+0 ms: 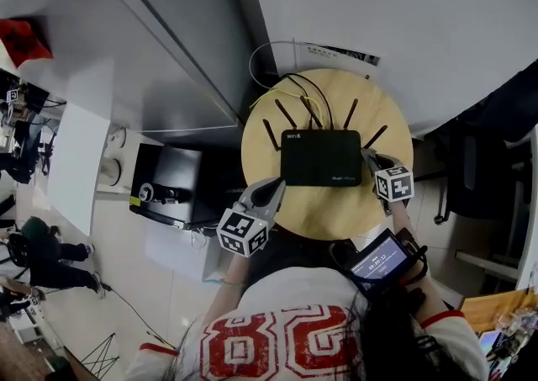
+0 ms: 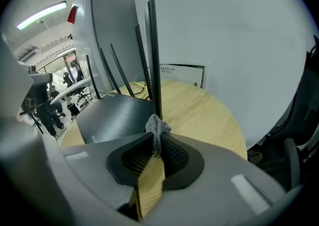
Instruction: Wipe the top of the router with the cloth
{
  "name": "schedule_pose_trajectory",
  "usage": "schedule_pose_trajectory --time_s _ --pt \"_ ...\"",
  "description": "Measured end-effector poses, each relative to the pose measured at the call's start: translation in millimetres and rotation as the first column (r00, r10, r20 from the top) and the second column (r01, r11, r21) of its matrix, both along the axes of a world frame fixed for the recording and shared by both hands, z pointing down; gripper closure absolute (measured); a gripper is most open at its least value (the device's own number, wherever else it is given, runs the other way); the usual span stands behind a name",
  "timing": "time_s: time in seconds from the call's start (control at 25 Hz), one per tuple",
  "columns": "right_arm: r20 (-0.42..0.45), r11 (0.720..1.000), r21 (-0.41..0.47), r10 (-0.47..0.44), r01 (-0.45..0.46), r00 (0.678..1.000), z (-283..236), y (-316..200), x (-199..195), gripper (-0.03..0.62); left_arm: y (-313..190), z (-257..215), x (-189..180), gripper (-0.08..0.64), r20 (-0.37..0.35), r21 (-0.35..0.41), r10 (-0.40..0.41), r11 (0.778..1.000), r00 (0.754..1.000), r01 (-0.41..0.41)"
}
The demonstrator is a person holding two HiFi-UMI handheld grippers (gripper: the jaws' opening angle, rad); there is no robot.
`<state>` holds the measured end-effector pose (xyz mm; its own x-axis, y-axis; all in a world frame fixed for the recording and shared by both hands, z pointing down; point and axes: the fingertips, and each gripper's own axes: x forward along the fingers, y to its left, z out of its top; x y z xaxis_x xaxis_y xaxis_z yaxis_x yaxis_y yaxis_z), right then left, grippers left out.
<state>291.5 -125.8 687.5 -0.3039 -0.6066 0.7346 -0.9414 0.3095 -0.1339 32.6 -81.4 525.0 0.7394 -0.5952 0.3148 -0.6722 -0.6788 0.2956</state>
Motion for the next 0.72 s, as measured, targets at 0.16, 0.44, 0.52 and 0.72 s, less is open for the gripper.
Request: schedule_pose_trajectory --time_s 0.16,0.44,0.52,0.72 --pt "0.023 1.0 -0.007 -0.016 0.016 1.0 1.4 7.4 -6.2 0.549 0.6 -0.3 3.0 0.565 0.003 -0.001 0.007 1.0 1.0 -0.007" --pt "0.06 0.999 -0.031 0.009 -0.007 0.998 9.1 38.4 -15.0 0.549 2.0 1.5 17.5 0.565 -0.002 -0.005 0.053 0.999 0.999 -0.053" --pt "0.074 0.999 -0.042 0.024 -0.021 0.997 11.8 49.7 -17.4 0.549 3.0 2.0 21.8 0.565 -0.003 -0.006 0.067 0.998 0.998 -0.067" --pt "0.107 0.996 -0.057 0.078 -0.072 0.991 14.8 74.4 -22.3 0.549 3.8 2.6 29.6 0.565 -0.009 -0.004 0.095 0.995 0.995 -0.095"
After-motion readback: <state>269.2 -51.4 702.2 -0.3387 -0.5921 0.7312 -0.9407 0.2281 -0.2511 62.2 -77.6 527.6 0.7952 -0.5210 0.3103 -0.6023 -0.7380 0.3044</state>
